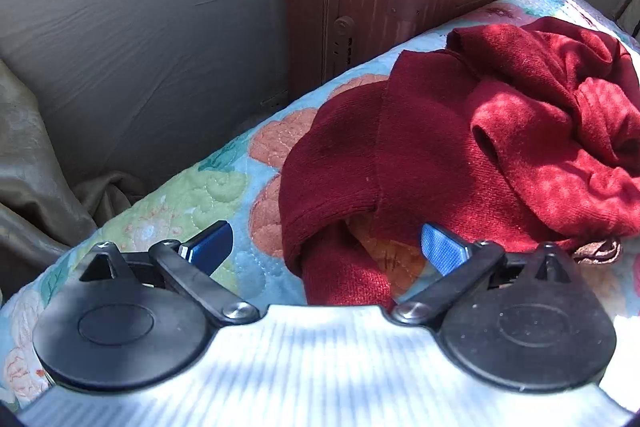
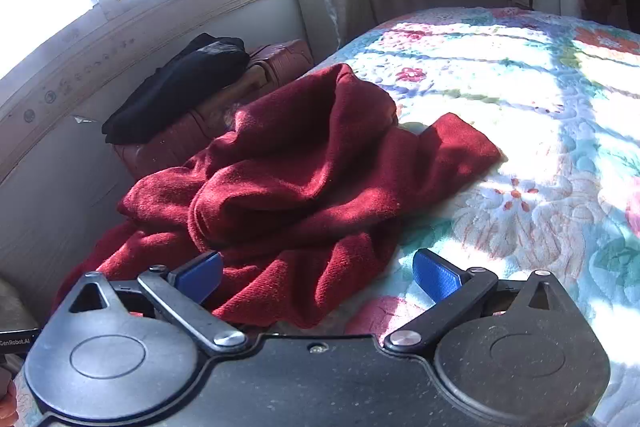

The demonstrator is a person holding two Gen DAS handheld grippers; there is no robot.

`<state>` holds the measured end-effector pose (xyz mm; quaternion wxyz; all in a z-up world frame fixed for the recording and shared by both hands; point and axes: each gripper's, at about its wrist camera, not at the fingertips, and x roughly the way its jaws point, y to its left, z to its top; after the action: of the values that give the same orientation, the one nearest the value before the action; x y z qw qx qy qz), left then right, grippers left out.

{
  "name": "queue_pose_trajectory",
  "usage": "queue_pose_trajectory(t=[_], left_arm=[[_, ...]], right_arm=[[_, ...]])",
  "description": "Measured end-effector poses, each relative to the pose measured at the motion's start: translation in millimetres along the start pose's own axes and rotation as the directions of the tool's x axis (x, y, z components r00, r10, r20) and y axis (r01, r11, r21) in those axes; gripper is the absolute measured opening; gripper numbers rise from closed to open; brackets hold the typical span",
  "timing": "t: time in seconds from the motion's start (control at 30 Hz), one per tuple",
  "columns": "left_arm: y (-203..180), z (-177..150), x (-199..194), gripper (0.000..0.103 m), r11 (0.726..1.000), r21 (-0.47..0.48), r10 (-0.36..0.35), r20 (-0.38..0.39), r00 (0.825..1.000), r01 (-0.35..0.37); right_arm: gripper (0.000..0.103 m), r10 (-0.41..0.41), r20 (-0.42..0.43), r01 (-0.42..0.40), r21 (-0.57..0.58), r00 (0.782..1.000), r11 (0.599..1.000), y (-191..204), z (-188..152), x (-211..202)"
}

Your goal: Fold clothes

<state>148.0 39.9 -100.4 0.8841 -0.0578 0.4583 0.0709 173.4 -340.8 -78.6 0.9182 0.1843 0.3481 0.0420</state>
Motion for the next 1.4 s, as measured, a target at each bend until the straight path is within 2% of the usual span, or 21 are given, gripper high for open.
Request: queue_pose_trajectory(t=[0.07, 0.17, 0.27, 0.4, 0.43, 0.47, 0.53, 0.6, 0.67, 0.8, 0.87, 0.93, 1.03, 1.17, 1.2, 1.23, 1.27, 1.33, 1.4], left_arm=[[-1, -1, 7, 0.102, 1.0, -0.004, -0.019, -0.003, 1.0, 0.019], [7, 0, 14, 0.103, 0.995, -0.101, -0.023, 0.006, 1.0, 0.023], [17, 3, 22, 0.103, 0.98, -0.194, -0.045, 0.024, 0.999, 0.049], [14, 9, 30, 0.103, 0.979, -0.198, -0.05, 0.04, 0.998, 0.057], [13, 9, 30, 0.1, 0.979, -0.194, -0.054, 0.053, 0.997, 0.063], [10, 9, 30, 0.088, 0.981, -0.185, -0.054, 0.066, 0.996, 0.066], [-2, 8, 31, 0.063, 0.994, -0.102, -0.029, 0.074, 0.997, 0.036], [-12, 6, 28, 0.046, 0.998, -0.057, -0.032, 0.093, 0.995, 0.038], [-14, 7, 27, 0.027, 0.994, -0.076, -0.065, 0.091, 0.994, 0.072], [-13, 8, 27, 0.019, 0.987, -0.11, -0.105, 0.096, 0.99, 0.115], [-12, 6, 26, 0.019, 0.982, -0.126, -0.127, 0.11, 0.986, 0.14], [-11, 6, 26, 0.019, 0.969, -0.148, -0.185, 0.105, 0.977, 0.2], [-13, 9, 23, 0.019, 0.94, -0.175, -0.282, 0.079, 0.956, 0.292], [-16, 12, 11, 0.016, 0.903, -0.179, -0.388, 0.054, 0.92, 0.391], [-16, 13, 6, 0.016, 0.891, -0.185, -0.413, 0.053, 0.909, 0.415], [-15, 14, 3, 0.016, 0.888, -0.184, -0.419, 0.051, 0.906, 0.421], [-15, 15, 0, 0.016, 0.894, -0.177, -0.411, 0.045, 0.91, 0.412], [-19, 16, -4, 0.017, 0.925, -0.117, -0.36, 0.037, 0.932, 0.362], [-21, 16, -1, 0.018, 0.945, -0.082, -0.317, 0.006, 0.949, 0.316]], right_arm=[[0.103, 0.016, -0.005, -0.016, 0.112, 1.0, 0.994, -17, -3, 12], [0.103, 0.044, 0.025, -0.049, 0.243, 0.999, 0.969, -34, -1, 26], [0.103, 0.038, 0.053, -0.051, 0.269, 0.998, 0.962, -37, 8, 41], [0.103, 0.057, 0.057, -0.071, 0.267, 0.997, 0.961, -33, 23, 64], [0.103, 0.072, 0.053, -0.084, 0.273, 0.996, 0.958, -31, 27, 70], [0.102, 0.09, 0.041, -0.098, 0.271, 0.995, 0.957, -28, 31, 77], [0.086, 0.099, -0.008, -0.095, 0.225, 0.995, 0.97, -16, 37, 90], [0.041, 0.12, -0.071, -0.108, 0.149, 0.99, 0.983, -1, 41, 101], [0.032, 0.133, -0.099, -0.122, 0.114, 0.986, 0.986, 12, 41, 106], [0.026, 0.15, -0.161, -0.146, 0.039, 0.975, 0.989, 36, 38, 102], [0.025, 0.201, -0.21, -0.199, 0.031, 0.957, 0.98, 45, 34, 99], [0.025, 0.296, -0.324, -0.308, 0.014, 0.899, 0.951, 61, 28, 99], [0.025, 0.33, -0.413, -0.395, -0.08, 0.849, 0.915, 91, 16, 87], [0.024, 0.414, -0.45, -0.493, -0.069, 0.791, 0.867, 113, 6, 70], [0.024, 0.428, -0.456, -0.511, -0.07, 0.78, 0.857, 118, 3, 64], [0.023, 0.429, -0.462, -0.522, -0.09, 0.776, 0.848, 123, 0, 59], [0.023, 0.411, -0.459, -0.515, -0.123, 0.787, 0.849, 127, -3, 54], [0.024, 0.369, -0.437, -0.479, -0.172, 0.82, 0.86, 129, -4, 46], [0.032, 0.341, -0.404, -0.436, -0.171, 0.849, 0.883, 122, 0, 42]])
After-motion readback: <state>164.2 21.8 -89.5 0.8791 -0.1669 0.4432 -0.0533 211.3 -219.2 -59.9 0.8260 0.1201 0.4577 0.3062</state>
